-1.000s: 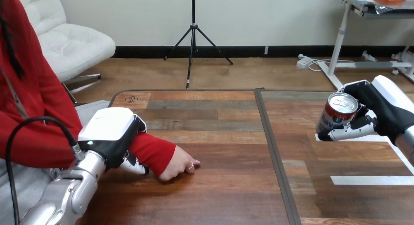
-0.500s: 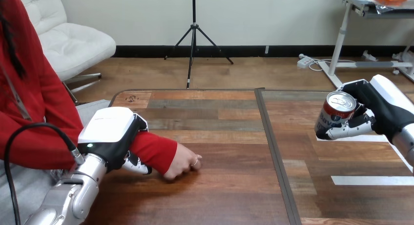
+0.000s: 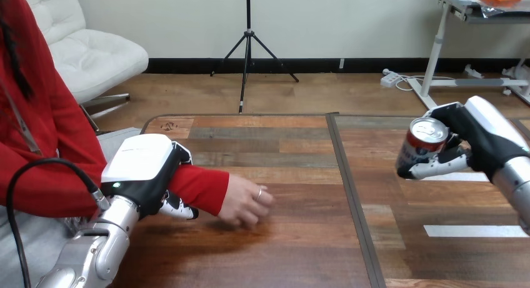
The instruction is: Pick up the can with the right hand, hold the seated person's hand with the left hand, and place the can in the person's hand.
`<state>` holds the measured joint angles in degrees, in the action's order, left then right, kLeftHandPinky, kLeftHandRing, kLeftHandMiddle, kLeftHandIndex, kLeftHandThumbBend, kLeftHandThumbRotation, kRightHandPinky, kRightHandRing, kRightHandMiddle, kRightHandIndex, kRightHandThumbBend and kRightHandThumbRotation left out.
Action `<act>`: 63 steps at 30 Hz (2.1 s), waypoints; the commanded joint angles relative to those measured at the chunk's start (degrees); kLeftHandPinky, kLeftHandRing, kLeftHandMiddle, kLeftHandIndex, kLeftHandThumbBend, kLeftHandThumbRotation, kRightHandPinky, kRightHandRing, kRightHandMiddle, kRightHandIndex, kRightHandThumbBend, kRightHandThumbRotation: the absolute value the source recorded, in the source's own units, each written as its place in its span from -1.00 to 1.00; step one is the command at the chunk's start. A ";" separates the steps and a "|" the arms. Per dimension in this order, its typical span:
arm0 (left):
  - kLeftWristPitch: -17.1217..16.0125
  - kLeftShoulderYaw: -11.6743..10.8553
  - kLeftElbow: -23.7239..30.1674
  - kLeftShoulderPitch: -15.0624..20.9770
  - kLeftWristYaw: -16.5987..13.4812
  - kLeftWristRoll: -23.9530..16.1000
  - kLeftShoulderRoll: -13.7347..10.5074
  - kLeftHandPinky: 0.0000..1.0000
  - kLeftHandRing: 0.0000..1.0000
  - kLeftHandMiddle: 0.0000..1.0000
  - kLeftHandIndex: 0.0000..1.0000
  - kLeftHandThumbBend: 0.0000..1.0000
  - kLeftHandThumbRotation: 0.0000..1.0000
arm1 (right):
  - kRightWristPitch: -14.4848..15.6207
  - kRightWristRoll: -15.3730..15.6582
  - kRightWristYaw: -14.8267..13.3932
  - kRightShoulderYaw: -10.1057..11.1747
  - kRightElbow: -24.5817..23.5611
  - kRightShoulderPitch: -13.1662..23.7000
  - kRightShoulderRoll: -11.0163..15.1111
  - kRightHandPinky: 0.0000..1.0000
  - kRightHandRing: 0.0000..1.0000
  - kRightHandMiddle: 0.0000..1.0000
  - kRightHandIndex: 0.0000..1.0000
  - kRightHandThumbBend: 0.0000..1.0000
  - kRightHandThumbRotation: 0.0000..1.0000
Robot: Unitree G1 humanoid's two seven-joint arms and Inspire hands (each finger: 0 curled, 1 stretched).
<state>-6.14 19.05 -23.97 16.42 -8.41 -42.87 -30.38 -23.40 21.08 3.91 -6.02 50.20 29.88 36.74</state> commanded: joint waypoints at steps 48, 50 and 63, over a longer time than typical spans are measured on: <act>-2.09 -5.08 16.49 7.69 -1.31 4.00 3.81 -0.62 -0.50 -0.38 -0.37 0.68 -1.00 | 3.29 0.82 0.87 -1.48 -4.01 9.94 -6.85 -0.30 -0.23 -0.11 -0.05 0.45 -1.00; -2.46 -5.15 16.53 7.82 -1.74 4.08 4.01 -0.62 -0.50 -0.38 -0.37 0.69 -1.00 | 3.10 0.89 0.73 -1.71 -4.20 10.00 -7.14 -0.31 -0.23 -0.12 -0.05 0.45 -1.00; -2.02 -5.78 18.24 8.76 -2.12 4.07 5.58 -0.62 -0.50 -0.38 -0.37 0.69 -1.00 | 4.00 1.36 0.83 -2.92 -6.54 10.48 -9.64 -0.31 -0.22 -0.11 -0.07 0.44 -1.00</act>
<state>-4.85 17.02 -17.68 16.19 -6.47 -40.93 -27.96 -18.78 22.74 5.38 -8.86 49.83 29.89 29.10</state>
